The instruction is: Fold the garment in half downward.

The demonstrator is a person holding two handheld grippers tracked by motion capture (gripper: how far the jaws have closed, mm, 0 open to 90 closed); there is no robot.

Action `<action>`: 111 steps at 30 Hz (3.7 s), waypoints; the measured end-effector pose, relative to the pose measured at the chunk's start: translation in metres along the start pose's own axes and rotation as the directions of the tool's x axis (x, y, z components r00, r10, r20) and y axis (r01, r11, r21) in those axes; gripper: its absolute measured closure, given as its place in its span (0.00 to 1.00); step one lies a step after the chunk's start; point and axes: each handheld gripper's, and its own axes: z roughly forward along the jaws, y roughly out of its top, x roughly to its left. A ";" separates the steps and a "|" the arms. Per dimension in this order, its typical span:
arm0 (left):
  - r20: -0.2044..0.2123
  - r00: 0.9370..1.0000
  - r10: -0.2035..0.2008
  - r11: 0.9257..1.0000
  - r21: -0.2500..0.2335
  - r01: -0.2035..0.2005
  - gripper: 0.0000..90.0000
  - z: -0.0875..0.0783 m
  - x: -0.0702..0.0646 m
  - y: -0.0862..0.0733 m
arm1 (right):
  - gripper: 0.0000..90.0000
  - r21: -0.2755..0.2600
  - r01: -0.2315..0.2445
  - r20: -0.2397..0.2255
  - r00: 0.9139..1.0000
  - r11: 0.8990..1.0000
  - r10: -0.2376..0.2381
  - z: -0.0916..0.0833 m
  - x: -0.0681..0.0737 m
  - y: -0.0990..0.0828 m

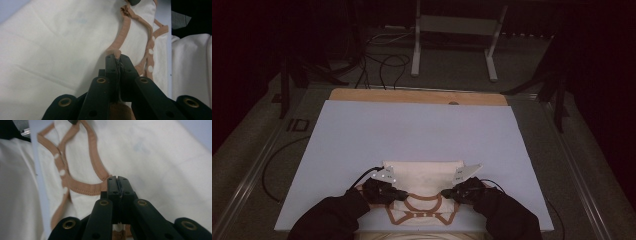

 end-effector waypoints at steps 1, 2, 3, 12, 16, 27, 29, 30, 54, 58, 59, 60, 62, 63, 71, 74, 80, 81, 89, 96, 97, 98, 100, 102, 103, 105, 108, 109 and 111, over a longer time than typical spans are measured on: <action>0.002 1.000 0.009 1.000 -0.001 -0.009 0.97 -0.002 -0.001 0.001 | 1.00 -0.014 0.018 0.008 1.000 1.000 -0.018 -0.001 0.001 0.001; 0.006 1.000 0.011 1.000 -0.010 -0.011 0.97 -0.003 -0.002 0.001 | 1.00 -0.012 -0.002 -0.005 1.000 1.000 0.001 -0.005 0.003 0.003; 0.012 1.000 0.017 1.000 -0.012 -0.017 0.98 -0.005 -0.004 0.002 | 1.00 -0.024 0.020 0.004 1.000 1.000 -0.020 -0.007 0.005 0.004; 0.023 0.997 0.070 0.996 -0.048 -0.069 0.97 -0.018 -0.022 0.001 | 1.00 -0.087 0.060 0.009 0.998 0.994 -0.059 -0.026 0.023 0.008; 0.025 0.996 0.084 0.996 -0.044 -0.083 0.97 -0.017 -0.027 -0.002 | 1.00 -0.090 0.066 0.006 0.998 0.994 -0.066 -0.030 0.030 0.004; 0.089 0.986 0.142 0.990 -0.007 -0.142 0.93 -0.017 -0.043 -0.012 | 0.99 -0.100 0.058 -0.056 0.996 0.993 -0.064 -0.035 0.049 -0.007; 0.102 0.983 0.155 0.988 -0.003 -0.156 0.90 -0.017 -0.045 -0.013 | 0.99 -0.100 0.066 -0.065 0.995 0.993 -0.072 -0.034 0.050 -0.010; 0.098 0.982 0.161 0.987 -0.002 -0.162 0.88 -0.017 -0.046 -0.014 | 0.99 -0.099 0.072 -0.065 0.995 0.993 -0.078 -0.033 0.051 -0.011; -0.003 0.997 0.078 0.994 -0.080 -0.078 0.07 -0.035 -0.031 -0.013 | 0.20 -0.195 0.018 -0.094 0.995 0.981 -0.037 -0.031 0.037 -0.017; -0.020 0.998 0.066 0.993 -0.094 -0.068 0.03 -0.038 -0.026 -0.013 | 0.12 -0.204 0.003 -0.079 0.997 0.979 -0.020 -0.031 0.034 -0.017; -0.032 0.998 0.059 0.993 -0.098 -0.062 0.03 -0.038 -0.025 -0.012 | 0.11 -0.207 -0.005 -0.084 0.996 0.978 -0.013 -0.031 0.033 -0.016; -0.033 0.998 0.055 0.993 -0.103 -0.058 0.03 -0.039 -0.023 -0.012 | 0.11 -0.212 -0.007 -0.086 0.996 0.977 -0.011 -0.031 0.032 -0.016; -0.042 0.998 0.056 0.993 -0.104 -0.060 0.03 -0.039 -0.021 -0.012 | 0.12 -0.214 -0.007 -0.081 0.997 0.977 -0.010 -0.032 0.030 -0.016; -0.051 0.997 0.051 0.993 -0.103 -0.056 0.03 -0.041 -0.017 -0.011 | 0.12 -0.218 0.004 -0.072 0.997 0.976 -0.020 -0.033 0.029 -0.015; -0.079 0.995 0.059 0.990 -0.124 -0.069 0.04 -0.045 -0.005 -0.002 | 0.15 -0.258 0.016 -0.003 1.000 0.966 -0.017 -0.043 0.007 -0.009; -0.088 0.994 0.061 0.990 -0.122 -0.071 0.04 -0.045 -0.001 0.000 | 0.15 -0.261 0.021 0.017 1.000 0.965 -0.017 -0.046 0.001 -0.005; -0.121 0.990 0.068 0.989 -0.123 -0.083 0.04 -0.052 0.009 0.006 | 0.15 -0.265 0.027 0.045 0.999 0.964 -0.015 -0.051 -0.012 0.002; -0.126 0.990 0.066 0.989 -0.122 -0.081 0.04 -0.053 0.011 0.008 | 0.15 -0.260 0.022 0.051 0.999 0.965 -0.009 -0.051 -0.016 0.003; -0.141 0.989 0.055 0.989 -0.129 -0.073 0.05 -0.057 0.022 0.015 | 0.14 -0.262 0.012 0.074 0.997 0.965 0.007 -0.052 -0.030 0.010; -0.154 0.987 0.035 0.992 -0.115 -0.053 0.05 -0.054 0.036 0.016 | 0.14 -0.254 0.000 0.084 0.996 0.967 0.022 -0.048 -0.046 0.010; -0.157 0.987 0.028 0.993 -0.109 -0.046 0.05 -0.053 0.039 0.016 | 0.14 -0.250 -0.005 0.084 0.996 0.968 0.027 -0.048 -0.048 0.010; -0.161 0.987 0.025 0.993 -0.109 -0.043 0.05 -0.053 0.042 0.016 | 0.14 -0.247 -0.007 0.084 0.996 0.969 0.028 -0.047 -0.051 0.009; -0.155 0.988 0.012 0.994 -0.106 -0.028 0.05 -0.051 0.049 0.015 | 0.14 -0.239 -0.005 0.085 0.996 0.971 0.026 -0.046 -0.056 0.008; -0.155 0.988 0.004 0.995 -0.093 -0.019 0.05 -0.048 0.054 0.015 | 0.14 -0.240 -0.021 0.079 0.996 0.970 0.041 -0.044 -0.061 0.007; -0.152 0.988 0.007 0.996 -0.089 -0.021 0.05 -0.046 0.056 0.015 | 0.14 -0.238 -0.014 0.077 0.996 0.971 0.034 -0.042 -0.064 0.007; -0.144 0.990 -0.001 0.997 -0.079 -0.010 0.05 -0.042 0.061 0.013 | 0.14 -0.222 -0.017 0.088 0.995 0.975 0.037 -0.040 -0.068 0.006; -0.143 0.990 -0.017 0.997 -0.076 0.006 0.05 -0.037 0.067 0.011 | 0.15 -0.213 -0.039 0.083 0.995 0.976 0.058 -0.035 -0.076 0.002; -0.148 0.989 -0.014 0.997 -0.073 0.003 0.05 -0.035 0.069 0.010 | 0.15 -0.211 -0.042 0.084 0.995 0.977 0.060 -0.033 -0.078 0.001; -0.143 0.989 -0.024 0.997 -0.074 0.014 0.05 -0.033 0.072 0.008 | 0.14 -0.203 -0.043 0.085 0.995 0.978 0.061 -0.031 -0.081 -0.001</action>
